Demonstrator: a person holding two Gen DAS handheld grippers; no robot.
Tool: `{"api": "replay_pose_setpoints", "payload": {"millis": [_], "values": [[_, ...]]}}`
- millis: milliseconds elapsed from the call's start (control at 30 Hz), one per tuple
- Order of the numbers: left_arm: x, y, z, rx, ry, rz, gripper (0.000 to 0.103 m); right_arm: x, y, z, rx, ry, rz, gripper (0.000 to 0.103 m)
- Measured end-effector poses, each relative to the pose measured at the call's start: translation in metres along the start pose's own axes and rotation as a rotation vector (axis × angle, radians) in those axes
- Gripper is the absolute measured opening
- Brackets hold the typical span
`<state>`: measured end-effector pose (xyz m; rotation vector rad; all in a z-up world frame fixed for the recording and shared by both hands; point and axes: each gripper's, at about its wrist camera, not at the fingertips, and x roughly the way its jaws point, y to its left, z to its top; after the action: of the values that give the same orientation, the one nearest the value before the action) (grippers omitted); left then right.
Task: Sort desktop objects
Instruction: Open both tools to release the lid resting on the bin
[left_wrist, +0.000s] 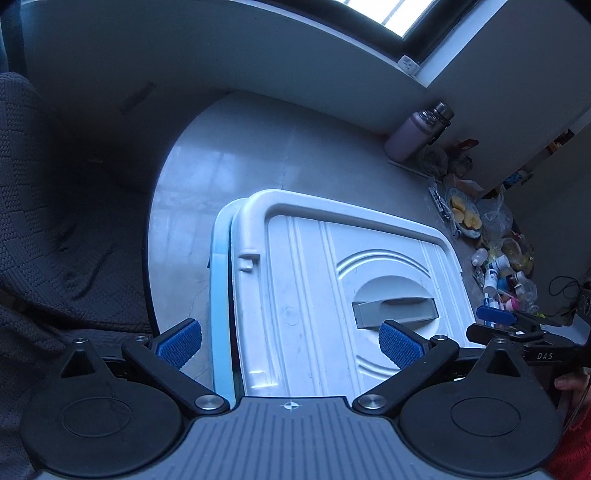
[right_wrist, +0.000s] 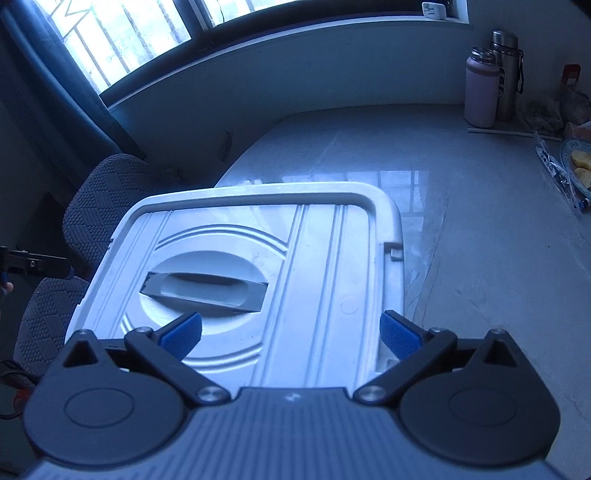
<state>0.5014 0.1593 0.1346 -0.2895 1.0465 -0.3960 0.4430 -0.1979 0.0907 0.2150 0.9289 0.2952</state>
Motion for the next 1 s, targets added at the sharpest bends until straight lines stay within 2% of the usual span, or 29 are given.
{"api": "replay_pose_setpoints", "payload": {"millis": [400, 733, 1000], "values": [[0.008, -0.008, -0.008, 0.027, 0.038, 0.052, 0.103, -0.010, 0.005, 0.004, -0.039, -0.013, -0.060, 0.103], [0.009, -0.008, -0.003, 0.013, 0.051, 0.152, 0.103, -0.012, -0.015, 0.018, 0.001, 0.017, -0.158, 0.103], [0.007, -0.019, 0.002, 0.017, 0.057, 0.211, 0.103, -0.002, -0.023, 0.024, 0.021, 0.078, -0.127, 0.103]]}}
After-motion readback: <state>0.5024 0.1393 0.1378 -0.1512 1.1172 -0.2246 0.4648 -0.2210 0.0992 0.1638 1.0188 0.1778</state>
